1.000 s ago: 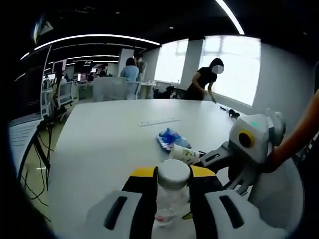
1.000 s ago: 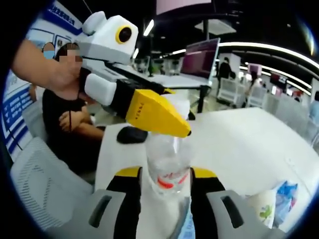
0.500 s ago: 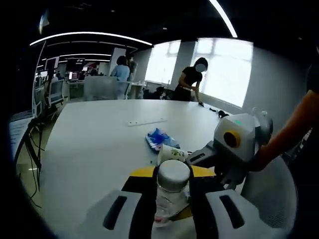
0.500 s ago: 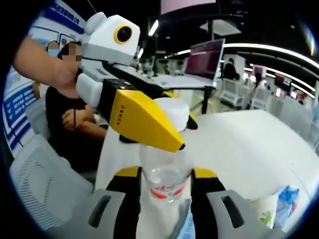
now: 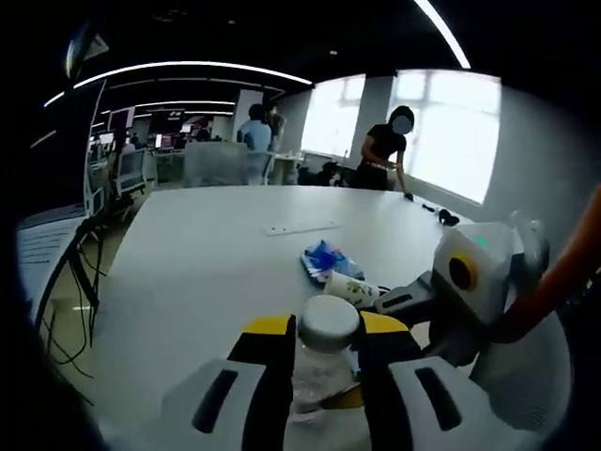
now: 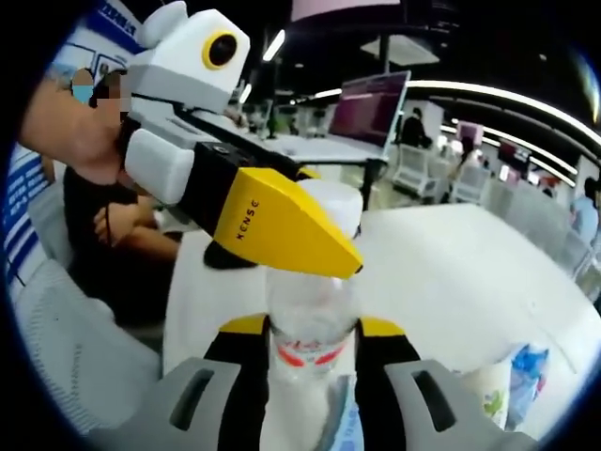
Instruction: Arrange the tabletop items into an orderly group along one side of the table until the central work area is clear of visible clutter.
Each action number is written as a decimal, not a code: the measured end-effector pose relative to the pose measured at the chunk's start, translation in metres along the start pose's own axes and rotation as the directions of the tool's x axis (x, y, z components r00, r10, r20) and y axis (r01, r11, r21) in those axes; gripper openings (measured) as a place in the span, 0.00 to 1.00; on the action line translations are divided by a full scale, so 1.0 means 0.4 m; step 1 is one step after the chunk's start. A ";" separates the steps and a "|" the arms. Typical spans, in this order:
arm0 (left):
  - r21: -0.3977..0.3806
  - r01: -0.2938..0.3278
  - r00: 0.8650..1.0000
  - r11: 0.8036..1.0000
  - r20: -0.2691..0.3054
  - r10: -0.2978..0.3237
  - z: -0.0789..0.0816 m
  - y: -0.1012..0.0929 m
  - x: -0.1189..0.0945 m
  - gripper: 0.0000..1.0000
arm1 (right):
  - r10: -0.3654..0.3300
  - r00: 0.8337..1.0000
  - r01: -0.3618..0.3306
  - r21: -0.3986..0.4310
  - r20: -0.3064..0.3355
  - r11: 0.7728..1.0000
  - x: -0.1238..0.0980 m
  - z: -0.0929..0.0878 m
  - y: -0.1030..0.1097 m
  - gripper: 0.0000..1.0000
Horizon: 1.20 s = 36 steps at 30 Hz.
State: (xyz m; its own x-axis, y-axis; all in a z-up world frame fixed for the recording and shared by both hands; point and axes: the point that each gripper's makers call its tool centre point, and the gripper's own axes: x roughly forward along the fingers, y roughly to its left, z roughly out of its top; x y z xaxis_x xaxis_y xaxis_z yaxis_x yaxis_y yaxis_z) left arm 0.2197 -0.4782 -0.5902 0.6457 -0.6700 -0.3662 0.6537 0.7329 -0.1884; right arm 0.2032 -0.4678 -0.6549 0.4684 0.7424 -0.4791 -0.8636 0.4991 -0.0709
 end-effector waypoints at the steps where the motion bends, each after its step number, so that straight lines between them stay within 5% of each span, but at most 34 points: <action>1: 0.013 -0.013 1.000 1.000 -0.002 0.013 -0.001 0.005 -0.002 0.26 | -0.001 1.000 0.001 0.002 -0.001 1.000 0.001 0.001 0.000 0.31; 10: 0.065 -0.035 0.999 0.997 -0.027 0.037 -0.008 0.030 -0.022 0.22 | 0.032 0.999 -0.032 0.027 0.013 0.999 -0.003 0.006 0.017 0.29; 15: 0.080 -0.061 0.998 0.995 -0.024 0.063 -0.011 0.048 -0.030 0.23 | 0.047 0.999 -0.048 -0.030 -0.007 0.998 -0.008 -0.008 0.025 0.12; 36: 0.090 -0.067 0.997 0.994 -0.026 0.069 -0.009 0.061 -0.035 0.24 | 0.083 0.997 -0.083 -0.030 -0.001 0.996 -0.005 -0.004 0.062 0.13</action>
State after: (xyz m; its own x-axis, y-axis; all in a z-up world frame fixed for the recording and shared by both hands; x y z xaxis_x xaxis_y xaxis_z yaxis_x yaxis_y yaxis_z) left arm 0.2249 -0.4505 -0.5929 0.6789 -0.6142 -0.4024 0.6421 0.7624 -0.0805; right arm 0.1806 -0.4579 -0.6571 0.3952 0.7808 -0.4840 -0.9046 0.4224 -0.0571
